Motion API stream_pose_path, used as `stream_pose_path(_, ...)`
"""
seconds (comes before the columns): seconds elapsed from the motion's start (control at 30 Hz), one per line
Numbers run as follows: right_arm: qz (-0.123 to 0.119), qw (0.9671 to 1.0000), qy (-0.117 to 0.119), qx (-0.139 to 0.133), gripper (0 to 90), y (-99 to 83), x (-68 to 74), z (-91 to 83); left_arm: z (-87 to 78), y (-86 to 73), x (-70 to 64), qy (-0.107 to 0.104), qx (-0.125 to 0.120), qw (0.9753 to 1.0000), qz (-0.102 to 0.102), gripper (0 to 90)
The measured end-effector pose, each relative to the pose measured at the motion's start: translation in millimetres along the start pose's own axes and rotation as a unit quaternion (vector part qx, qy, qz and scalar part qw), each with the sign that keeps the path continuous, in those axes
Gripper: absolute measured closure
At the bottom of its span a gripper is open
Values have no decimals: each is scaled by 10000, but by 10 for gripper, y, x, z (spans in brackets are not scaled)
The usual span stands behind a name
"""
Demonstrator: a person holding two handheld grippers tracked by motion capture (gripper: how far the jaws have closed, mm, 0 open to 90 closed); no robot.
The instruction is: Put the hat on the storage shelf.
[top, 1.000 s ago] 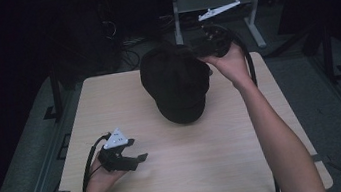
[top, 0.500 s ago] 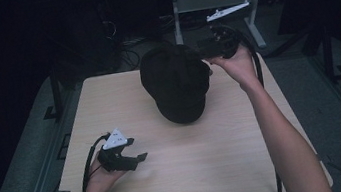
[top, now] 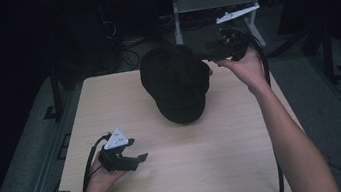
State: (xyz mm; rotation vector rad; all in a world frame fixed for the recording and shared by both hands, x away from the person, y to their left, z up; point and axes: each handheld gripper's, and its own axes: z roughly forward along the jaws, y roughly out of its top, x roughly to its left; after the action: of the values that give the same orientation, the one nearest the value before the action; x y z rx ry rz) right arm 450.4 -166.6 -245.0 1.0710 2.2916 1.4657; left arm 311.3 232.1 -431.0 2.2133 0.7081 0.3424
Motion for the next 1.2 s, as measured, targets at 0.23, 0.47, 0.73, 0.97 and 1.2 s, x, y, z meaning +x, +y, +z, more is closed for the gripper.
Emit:
stream_pose_path(0.23,71,10000,-28,-23,275,-63,-49,-75,-2,-1,6,-1,-16,10000,0,249)
stream_pose_path(0.47,131,9999,-15,24,271,-152,-88,-132,-2,-1,1,5,17,10000,3,248)
stream_pose_path(0.73,234,9997,-41,-3,268,-281,-142,-190,-5,0,8,22,25,10000,33,248)
stream_pose_path(0.97,309,9995,-62,33,265,-394,-196,-238,2,-2,1,16,10,10000,-12,248)
stream_pose_path(1.2,478,9988,-32,53,260,-509,-232,-302,5,-4,-1,7,23,10000,-21,247)
